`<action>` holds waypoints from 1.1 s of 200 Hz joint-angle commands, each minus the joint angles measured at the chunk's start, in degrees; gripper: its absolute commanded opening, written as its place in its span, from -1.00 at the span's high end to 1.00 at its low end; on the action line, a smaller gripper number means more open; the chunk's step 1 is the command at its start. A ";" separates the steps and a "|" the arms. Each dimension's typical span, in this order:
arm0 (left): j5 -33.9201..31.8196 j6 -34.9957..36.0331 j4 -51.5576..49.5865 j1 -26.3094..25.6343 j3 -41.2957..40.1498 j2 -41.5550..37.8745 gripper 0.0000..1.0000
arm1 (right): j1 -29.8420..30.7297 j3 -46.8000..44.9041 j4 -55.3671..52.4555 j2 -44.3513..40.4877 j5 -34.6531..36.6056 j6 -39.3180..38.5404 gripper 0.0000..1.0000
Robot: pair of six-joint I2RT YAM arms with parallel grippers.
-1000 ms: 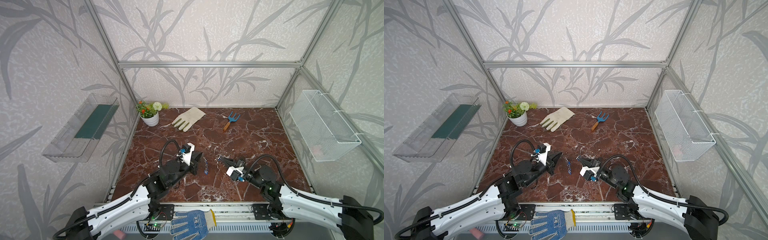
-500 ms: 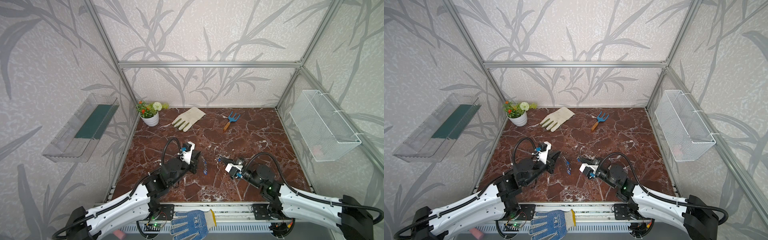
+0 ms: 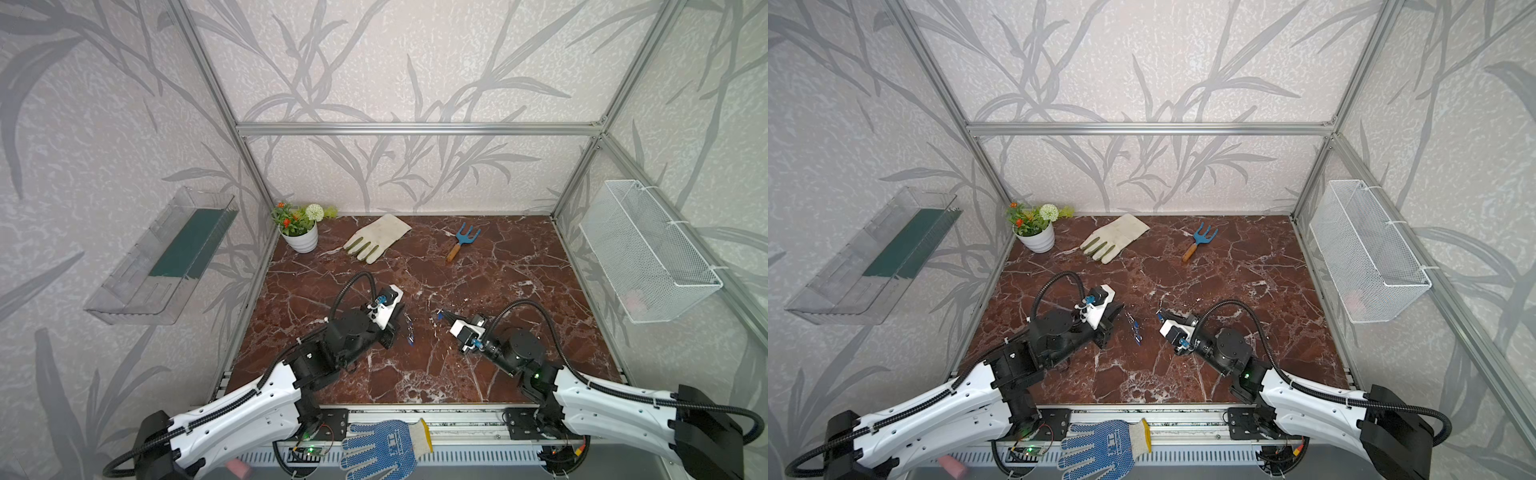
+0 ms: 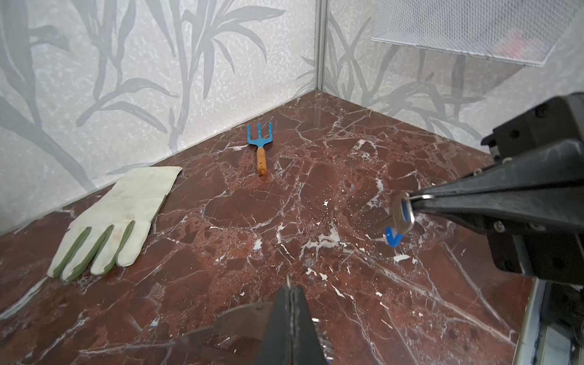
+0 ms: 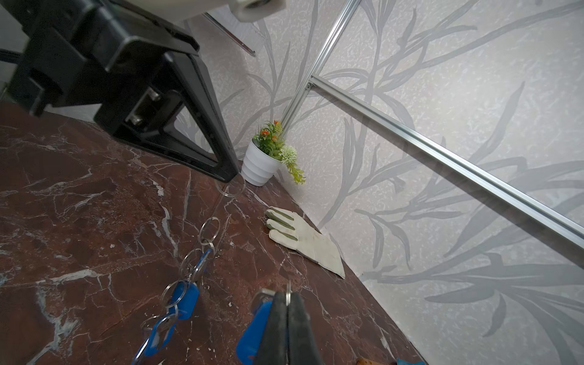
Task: Attach keys to a key ring
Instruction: Insert the key into the keyring.
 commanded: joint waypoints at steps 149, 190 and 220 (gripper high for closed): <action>8.26 18.23 -6.88 0.48 8.06 1.03 1.00 | 0.47 11.39 2.43 12.02 -10.73 -1.97 1.00; 8.89 18.10 -6.67 0.48 7.58 1.22 1.00 | 0.63 12.31 5.16 15.43 -10.34 -1.97 1.00; 9.16 18.05 -6.38 0.48 7.47 0.80 1.00 | 0.67 12.39 5.63 15.87 -10.04 -1.97 1.00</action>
